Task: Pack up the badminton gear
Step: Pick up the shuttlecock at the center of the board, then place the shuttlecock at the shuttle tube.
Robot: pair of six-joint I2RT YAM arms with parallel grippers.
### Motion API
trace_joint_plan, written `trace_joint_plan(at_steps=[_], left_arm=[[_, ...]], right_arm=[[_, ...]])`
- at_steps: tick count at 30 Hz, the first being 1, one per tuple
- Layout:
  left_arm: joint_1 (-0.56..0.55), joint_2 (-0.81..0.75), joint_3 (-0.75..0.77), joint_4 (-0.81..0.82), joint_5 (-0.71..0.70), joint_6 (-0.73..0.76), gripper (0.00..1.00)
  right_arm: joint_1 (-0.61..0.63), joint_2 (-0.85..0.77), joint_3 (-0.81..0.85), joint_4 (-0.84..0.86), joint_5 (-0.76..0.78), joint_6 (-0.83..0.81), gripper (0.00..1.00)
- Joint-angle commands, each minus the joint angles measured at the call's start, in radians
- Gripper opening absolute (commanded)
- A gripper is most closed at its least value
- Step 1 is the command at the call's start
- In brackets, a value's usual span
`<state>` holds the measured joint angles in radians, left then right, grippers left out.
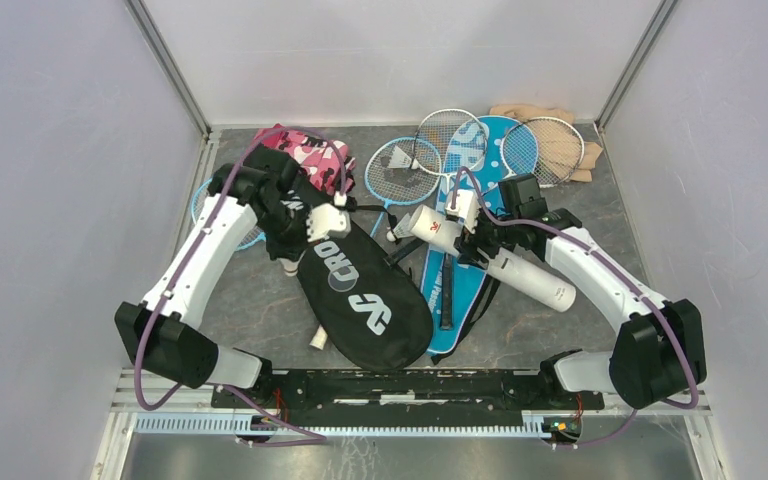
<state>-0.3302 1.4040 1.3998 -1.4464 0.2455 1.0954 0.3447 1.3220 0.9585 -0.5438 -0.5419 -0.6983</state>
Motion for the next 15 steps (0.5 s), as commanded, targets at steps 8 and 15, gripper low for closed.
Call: trace_joint_plan(at_steps=[8,15], left_arm=[[0.005,-0.009,0.155,0.402,0.478,-0.619,0.02],[0.000,-0.010,0.058,0.871,0.608,-1.018,0.02]], right_arm=[[0.004,0.006,0.096,-0.010,-0.157,-0.041,0.14],[0.015,0.026,0.127,-0.021,-0.201,-0.038,0.14]])
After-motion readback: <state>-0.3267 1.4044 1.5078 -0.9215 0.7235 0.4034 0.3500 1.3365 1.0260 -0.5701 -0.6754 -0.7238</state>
